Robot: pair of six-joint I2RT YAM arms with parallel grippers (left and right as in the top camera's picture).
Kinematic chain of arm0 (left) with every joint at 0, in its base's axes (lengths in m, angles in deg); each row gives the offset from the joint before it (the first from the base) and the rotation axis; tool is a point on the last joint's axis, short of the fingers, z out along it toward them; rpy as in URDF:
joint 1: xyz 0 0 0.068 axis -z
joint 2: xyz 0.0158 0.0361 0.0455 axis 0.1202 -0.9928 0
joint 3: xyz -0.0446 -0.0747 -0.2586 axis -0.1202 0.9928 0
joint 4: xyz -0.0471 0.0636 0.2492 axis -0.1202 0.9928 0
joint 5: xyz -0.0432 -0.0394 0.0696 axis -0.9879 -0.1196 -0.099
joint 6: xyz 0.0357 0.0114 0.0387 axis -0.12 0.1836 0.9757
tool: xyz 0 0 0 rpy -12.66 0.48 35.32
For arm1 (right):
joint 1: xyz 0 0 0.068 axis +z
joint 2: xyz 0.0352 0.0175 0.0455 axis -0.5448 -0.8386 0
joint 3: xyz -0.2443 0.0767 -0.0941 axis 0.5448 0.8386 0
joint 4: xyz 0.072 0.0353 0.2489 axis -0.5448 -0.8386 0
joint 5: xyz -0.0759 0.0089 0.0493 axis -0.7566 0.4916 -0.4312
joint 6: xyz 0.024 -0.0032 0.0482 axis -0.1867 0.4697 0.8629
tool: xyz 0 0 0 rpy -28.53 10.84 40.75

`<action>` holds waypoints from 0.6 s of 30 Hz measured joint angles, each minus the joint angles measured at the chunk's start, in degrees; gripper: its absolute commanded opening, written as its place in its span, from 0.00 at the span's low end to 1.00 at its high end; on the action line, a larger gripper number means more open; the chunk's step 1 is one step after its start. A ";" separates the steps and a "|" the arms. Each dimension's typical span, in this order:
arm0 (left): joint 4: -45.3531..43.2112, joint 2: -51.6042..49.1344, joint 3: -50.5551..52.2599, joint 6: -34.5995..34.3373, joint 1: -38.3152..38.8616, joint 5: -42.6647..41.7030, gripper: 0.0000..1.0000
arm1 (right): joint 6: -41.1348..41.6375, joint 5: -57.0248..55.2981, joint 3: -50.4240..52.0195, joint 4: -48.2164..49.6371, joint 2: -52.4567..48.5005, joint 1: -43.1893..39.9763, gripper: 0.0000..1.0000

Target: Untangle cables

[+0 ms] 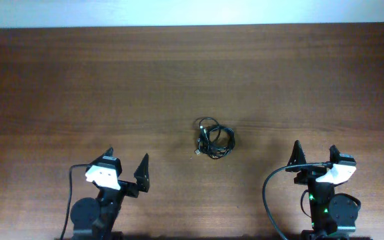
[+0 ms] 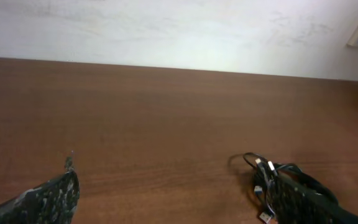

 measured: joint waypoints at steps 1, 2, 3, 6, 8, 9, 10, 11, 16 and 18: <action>0.79 0.00 -0.02 0.00 0.00 -0.17 0.99 | 0.02 0.00 0.00 0.00 0.00 0.00 0.98; 2.29 0.00 -0.11 0.00 0.00 -1.05 0.99 | 0.02 0.00 0.00 -0.02 0.00 0.00 0.98; 2.82 -0.02 -0.11 0.00 0.00 -1.88 0.99 | 0.00 0.00 0.00 -0.02 0.00 0.00 0.98; 2.93 -0.02 -0.15 0.00 0.00 -2.78 0.99 | 0.02 0.00 0.00 0.00 0.00 0.00 0.98; 2.93 -0.02 -0.17 -0.02 0.00 -2.78 0.99 | -0.02 0.00 0.00 0.00 0.00 0.00 0.99; 2.93 -0.02 -0.20 0.00 0.00 -2.78 0.99 | 0.00 0.00 0.00 -0.02 0.00 0.00 0.98; 2.93 0.00 -0.20 -0.02 0.00 -2.78 0.99 | 0.02 0.00 0.00 0.00 0.00 0.00 0.98; 2.91 -0.02 -0.20 0.00 0.00 -2.78 0.99 | -0.02 0.00 0.00 0.00 0.00 0.00 0.98; -0.74 -0.33 -0.28 -3.04 0.00 -1.75 0.99 | -0.02 0.00 0.00 0.00 0.02 0.00 0.98; -3.48 -3.30 -0.59 -4.96 0.00 -0.20 0.99 | 0.00 0.00 0.00 0.00 0.02 0.00 0.98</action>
